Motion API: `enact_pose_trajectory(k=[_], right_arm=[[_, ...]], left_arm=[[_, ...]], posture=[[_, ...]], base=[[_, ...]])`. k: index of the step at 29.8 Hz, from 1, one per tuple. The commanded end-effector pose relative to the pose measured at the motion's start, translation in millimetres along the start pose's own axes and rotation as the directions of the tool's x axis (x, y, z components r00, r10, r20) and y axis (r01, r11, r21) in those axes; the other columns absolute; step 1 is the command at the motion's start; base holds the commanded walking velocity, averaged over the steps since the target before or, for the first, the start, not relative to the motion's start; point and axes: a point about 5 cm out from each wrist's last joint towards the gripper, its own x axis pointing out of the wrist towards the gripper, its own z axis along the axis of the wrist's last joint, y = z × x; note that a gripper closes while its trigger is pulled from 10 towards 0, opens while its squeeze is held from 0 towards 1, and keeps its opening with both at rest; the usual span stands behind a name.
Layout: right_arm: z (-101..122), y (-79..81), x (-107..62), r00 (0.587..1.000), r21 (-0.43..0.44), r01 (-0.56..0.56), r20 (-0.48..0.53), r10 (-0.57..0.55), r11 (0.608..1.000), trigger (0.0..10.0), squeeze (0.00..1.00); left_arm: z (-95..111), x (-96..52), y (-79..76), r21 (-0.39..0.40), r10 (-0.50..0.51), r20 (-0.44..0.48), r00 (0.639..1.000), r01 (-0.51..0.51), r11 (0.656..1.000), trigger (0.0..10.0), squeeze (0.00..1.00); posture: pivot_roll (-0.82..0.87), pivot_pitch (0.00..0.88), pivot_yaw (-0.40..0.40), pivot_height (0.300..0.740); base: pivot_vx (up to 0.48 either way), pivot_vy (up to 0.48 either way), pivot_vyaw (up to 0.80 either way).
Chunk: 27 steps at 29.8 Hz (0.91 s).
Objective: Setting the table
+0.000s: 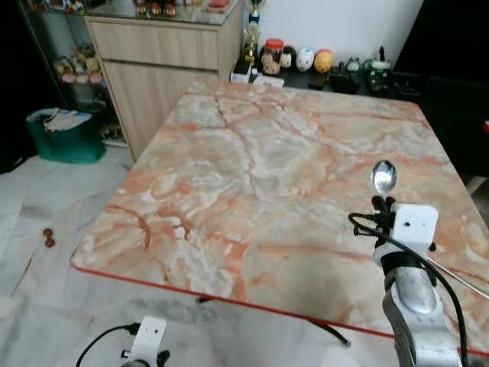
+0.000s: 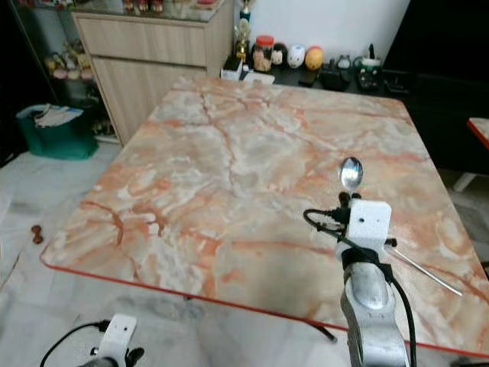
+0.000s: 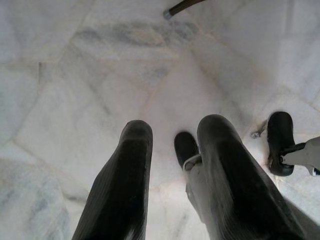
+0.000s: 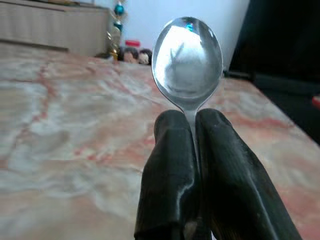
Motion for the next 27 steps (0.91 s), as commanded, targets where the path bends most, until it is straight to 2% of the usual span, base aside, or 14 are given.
enact_pose_trajectory(k=[1, 4, 10, 12, 13, 16, 22, 27], right_arm=[[11.4, -2.6, -4.0, 0.998, -0.028, -0.002, 0.068, 0.004, 1.0, 10.0, 0.0], [16.7, -5.8, -9.1, 0.993, -0.017, 0.02, 0.115, -0.018, 1.0, 10.0, 0.0], [16.5, -4.4, -4.2, 0.992, -0.014, 0.027, 0.121, -0.025, 1.0, 10.0, 0.0], [19.6, 1.0, -0.6, 0.99, -0.006, 0.014, 0.137, -0.013, 1.0, 10.0, 0.0], [19.6, 1.0, -0.6, 0.99, -0.006, 0.014, 0.137, -0.013, 1.0, 10.0, 0.0], [20.4, 2.3, 1.1, 0.989, 0.003, 0.019, 0.144, -0.019, 1.0, 10.0, 0.0], [20.1, 1.6, 2.7, 0.989, 0.003, 0.022, 0.148, -0.022, 1.0, 10.0, 0.0], [19.7, -0.2, 6.7, 0.989, 0.007, 0.033, 0.144, -0.034, 0.999, 10.0, 0.0]], left_arm=[[-7.8, -1.2, 0.2, 0.004, 0.005, -0.031, 1.0, -0.005, 1.0, 10.0, 0.0], [-10.3, -1.9, 2.3, 0.01, 0.015, -0.036, 0.999, -0.015, 1.0, 10.0, 0.0], [-14.8, -4.2, 12.0, -0.023, 0.059, -0.034, 0.998, -0.06, 0.998, 10.0, 0.0], [-17.0, -6.3, 24.4, -0.133, 0.106, -0.036, 0.994, -0.11, 0.985, 10.0, 0.0], [-17.0, -6.3, 24.4, -0.133, 0.106, -0.036, 0.994, -0.11, 0.985, 10.0, 0.0], [-19.8, -8.4, 33.1, -0.213, 0.137, -0.041, 0.99, -0.143, 0.966, 10.0, 0.0], [-27.0, -12.2, 42.5, -0.226, 0.156, -0.05, 0.986, -0.164, 0.96, 10.0, 0.0], [-27.0, -12.3, 42.8, -0.238, 0.158, -0.049, 0.986, -0.165, 0.957, 10.0, 0.0]], posture=[[0.06, 0.0, -0.044, 0.74], [0.06, 0.0, -0.041, 0.74], [0.06, 0.0, -0.04, 0.74], [0.06, 0.0, -0.041, 0.74], [0.06, 0.0, -0.041, 0.74], [0.07, 0.0, -0.042, 0.74], [0.07, 0.0, -0.048, 0.74], [0.08, 0.0, -0.053, 0.74]], base=[[0.0, 0.0, 0.0], [0.0, 0.0, 0.0], [0.0, 0.0, 0.0], [0.0, 0.0, 0.0], [0.0, 0.0, 0.0], [0.0, 0.0, 0.0], [0.0, 0.0, 0.0], [0.0, 0.0, 0.0]])
